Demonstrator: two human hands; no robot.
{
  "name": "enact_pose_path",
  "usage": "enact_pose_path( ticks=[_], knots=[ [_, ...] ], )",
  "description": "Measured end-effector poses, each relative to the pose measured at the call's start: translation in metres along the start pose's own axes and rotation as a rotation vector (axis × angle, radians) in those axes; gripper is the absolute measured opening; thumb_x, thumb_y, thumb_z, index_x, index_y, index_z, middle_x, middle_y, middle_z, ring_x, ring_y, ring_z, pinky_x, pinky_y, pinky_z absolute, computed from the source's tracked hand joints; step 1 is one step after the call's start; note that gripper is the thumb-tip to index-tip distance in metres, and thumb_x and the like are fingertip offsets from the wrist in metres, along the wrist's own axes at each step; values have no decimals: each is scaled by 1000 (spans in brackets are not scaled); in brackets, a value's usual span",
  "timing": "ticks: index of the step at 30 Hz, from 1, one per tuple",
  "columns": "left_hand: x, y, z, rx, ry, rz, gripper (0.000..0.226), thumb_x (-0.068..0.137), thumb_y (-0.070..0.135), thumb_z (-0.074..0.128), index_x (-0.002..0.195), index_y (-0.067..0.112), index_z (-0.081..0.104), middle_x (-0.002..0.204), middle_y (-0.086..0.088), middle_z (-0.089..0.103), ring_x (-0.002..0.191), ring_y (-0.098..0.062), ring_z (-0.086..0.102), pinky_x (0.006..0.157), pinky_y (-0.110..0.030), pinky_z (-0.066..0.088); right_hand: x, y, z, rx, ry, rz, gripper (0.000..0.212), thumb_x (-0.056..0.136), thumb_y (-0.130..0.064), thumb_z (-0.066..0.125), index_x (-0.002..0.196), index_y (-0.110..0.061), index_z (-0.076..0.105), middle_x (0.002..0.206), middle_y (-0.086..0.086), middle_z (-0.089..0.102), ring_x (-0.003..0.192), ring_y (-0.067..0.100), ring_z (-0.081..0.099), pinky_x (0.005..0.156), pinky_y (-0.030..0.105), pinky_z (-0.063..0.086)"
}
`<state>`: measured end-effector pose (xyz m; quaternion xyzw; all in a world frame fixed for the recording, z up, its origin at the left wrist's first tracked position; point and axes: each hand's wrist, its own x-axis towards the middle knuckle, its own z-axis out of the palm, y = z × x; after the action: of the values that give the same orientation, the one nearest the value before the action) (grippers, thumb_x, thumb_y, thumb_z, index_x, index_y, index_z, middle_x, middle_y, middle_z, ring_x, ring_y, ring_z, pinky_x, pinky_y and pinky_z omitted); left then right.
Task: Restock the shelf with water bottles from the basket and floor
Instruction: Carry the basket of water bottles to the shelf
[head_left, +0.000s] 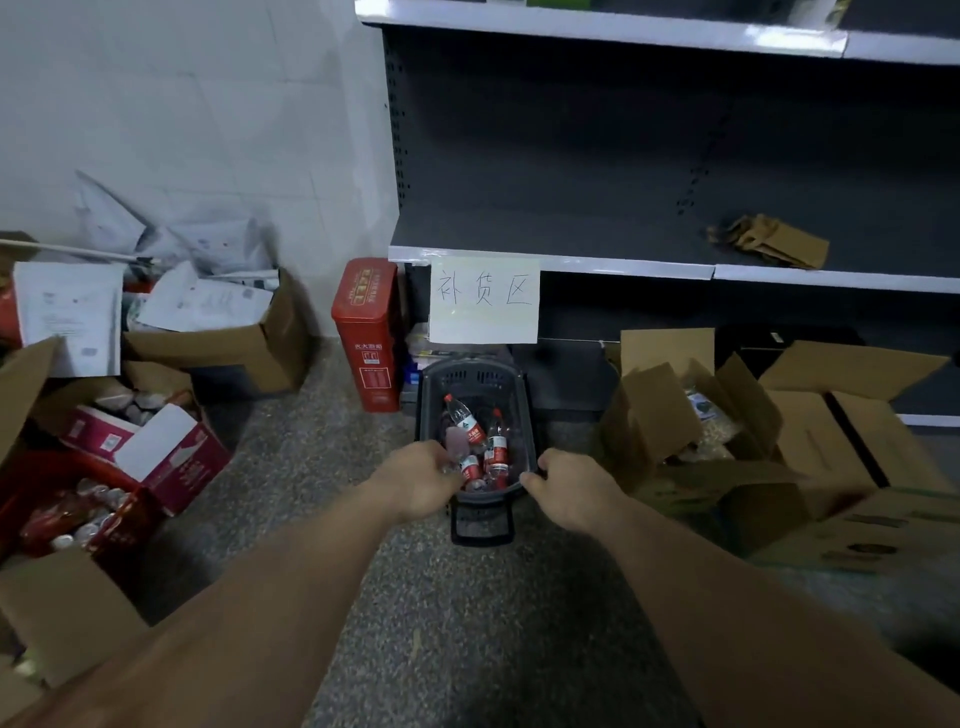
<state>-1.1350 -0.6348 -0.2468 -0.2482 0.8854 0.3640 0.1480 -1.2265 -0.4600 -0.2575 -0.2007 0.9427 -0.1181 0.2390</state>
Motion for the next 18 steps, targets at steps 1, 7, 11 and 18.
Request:
enact_pose_path(
  ticks=[1,7,11,18],
  knots=[
    [17,-1,-1,0,-4,-9,34,90,36,56,115,13,61,112,-8,66,100,-23,60,79,-29,46,18,1,0,-4,-4,3,49,94,-50,43,122,-12,57,121,11,64,107,30,61,92,43,51],
    [119,-17,-2,-41,-43,-78,20,90,35,55,104,20,59,90,3,60,84,-17,56,67,-27,42,120,13,9,-29,-47,33,46,96,-47,42,123,-13,56,121,10,64,109,29,60,92,43,50],
    [192,-37,2,-9,-89,-85,14,88,37,51,84,24,54,84,0,59,79,-18,58,62,-28,43,191,17,24,-55,-84,86,44,97,-45,41,126,-14,54,122,10,62,111,28,58,94,43,49],
    [327,-85,17,28,-51,-80,32,86,44,51,107,22,61,98,-1,66,85,-17,59,68,-27,42,318,28,72,-3,-158,219,40,99,-43,38,125,-15,52,125,9,59,112,24,57,94,36,49]
  ],
)
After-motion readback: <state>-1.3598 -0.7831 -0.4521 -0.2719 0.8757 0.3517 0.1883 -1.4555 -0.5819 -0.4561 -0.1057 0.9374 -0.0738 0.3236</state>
